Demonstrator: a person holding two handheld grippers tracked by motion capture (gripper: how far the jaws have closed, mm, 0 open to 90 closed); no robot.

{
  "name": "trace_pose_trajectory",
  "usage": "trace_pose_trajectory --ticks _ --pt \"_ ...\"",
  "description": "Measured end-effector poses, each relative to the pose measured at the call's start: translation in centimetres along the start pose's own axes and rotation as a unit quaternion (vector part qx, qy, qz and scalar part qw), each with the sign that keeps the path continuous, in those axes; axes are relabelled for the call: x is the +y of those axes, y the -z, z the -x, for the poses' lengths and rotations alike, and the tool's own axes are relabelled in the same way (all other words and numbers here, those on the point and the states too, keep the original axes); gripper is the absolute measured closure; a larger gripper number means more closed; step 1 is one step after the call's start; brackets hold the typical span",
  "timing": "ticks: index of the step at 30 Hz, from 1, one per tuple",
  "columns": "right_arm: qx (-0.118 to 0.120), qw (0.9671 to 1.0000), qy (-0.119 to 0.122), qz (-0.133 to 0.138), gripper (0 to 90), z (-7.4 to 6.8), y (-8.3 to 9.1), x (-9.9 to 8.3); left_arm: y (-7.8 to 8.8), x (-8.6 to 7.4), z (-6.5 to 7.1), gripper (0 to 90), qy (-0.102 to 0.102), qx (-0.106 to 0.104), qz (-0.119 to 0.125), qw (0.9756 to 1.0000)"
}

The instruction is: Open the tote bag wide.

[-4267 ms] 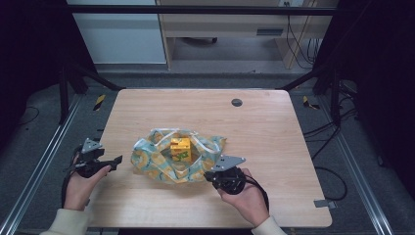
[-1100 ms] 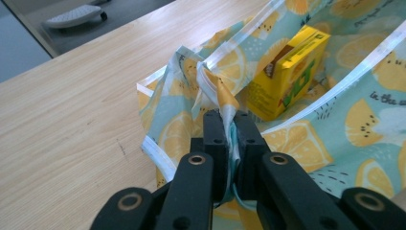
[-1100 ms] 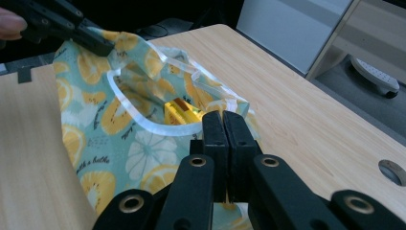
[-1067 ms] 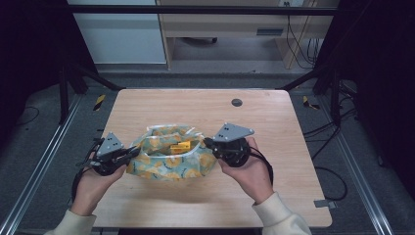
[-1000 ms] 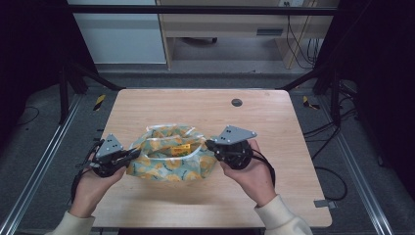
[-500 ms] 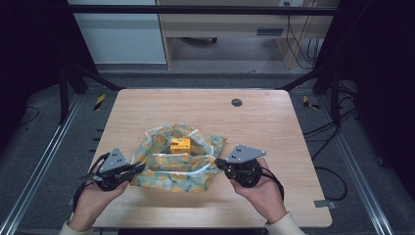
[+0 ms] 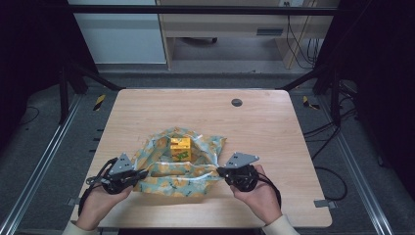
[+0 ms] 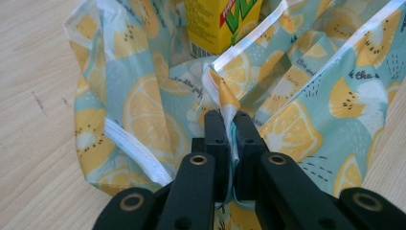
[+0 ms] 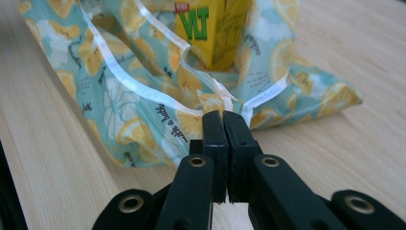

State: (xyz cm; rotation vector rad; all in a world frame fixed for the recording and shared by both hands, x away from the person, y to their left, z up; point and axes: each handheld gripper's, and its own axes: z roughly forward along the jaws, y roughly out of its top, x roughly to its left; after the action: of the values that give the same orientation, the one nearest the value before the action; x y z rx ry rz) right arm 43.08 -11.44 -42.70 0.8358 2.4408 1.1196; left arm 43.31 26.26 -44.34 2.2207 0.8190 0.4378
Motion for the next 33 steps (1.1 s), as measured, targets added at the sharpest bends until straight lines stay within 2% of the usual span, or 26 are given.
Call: trace_pose_trajectory --ticks 11,15,19,24,30,33 --pt "0.004 0.9995 -0.008 -0.029 86.7 0.0 -1.4 -1.6 -1.1 -0.6 0.4 87.0 -0.005 -0.005 -0.023 0.9997" --pt "0.001 0.9994 -0.014 -0.031 75.7 0.1 -1.2 -1.4 -1.2 -0.8 0.3 86.9 -0.006 -0.003 -0.026 0.9996" --pt "-0.003 0.9995 -0.009 -0.03 59.1 0.0 -0.8 -0.4 -1.2 -0.8 0.3 86.9 -0.005 -0.003 -0.027 0.9996" --pt "-0.017 0.9997 0.002 -0.016 43.6 0.2 0.1 1.4 -1.4 -0.8 0.4 86.9 -0.006 -0.004 -0.028 0.9996" --pt "-0.029 0.9995 0.015 -0.004 29.6 0.8 0.4 4.3 -1.3 -0.9 0.3 86.9 -0.006 -0.004 -0.029 0.9996" --pt "-0.031 0.9993 0.018 -0.005 27.0 1.2 0.1 5.8 -1.4 -0.9 0.3 86.9 -0.008 -0.004 -0.029 0.9995"
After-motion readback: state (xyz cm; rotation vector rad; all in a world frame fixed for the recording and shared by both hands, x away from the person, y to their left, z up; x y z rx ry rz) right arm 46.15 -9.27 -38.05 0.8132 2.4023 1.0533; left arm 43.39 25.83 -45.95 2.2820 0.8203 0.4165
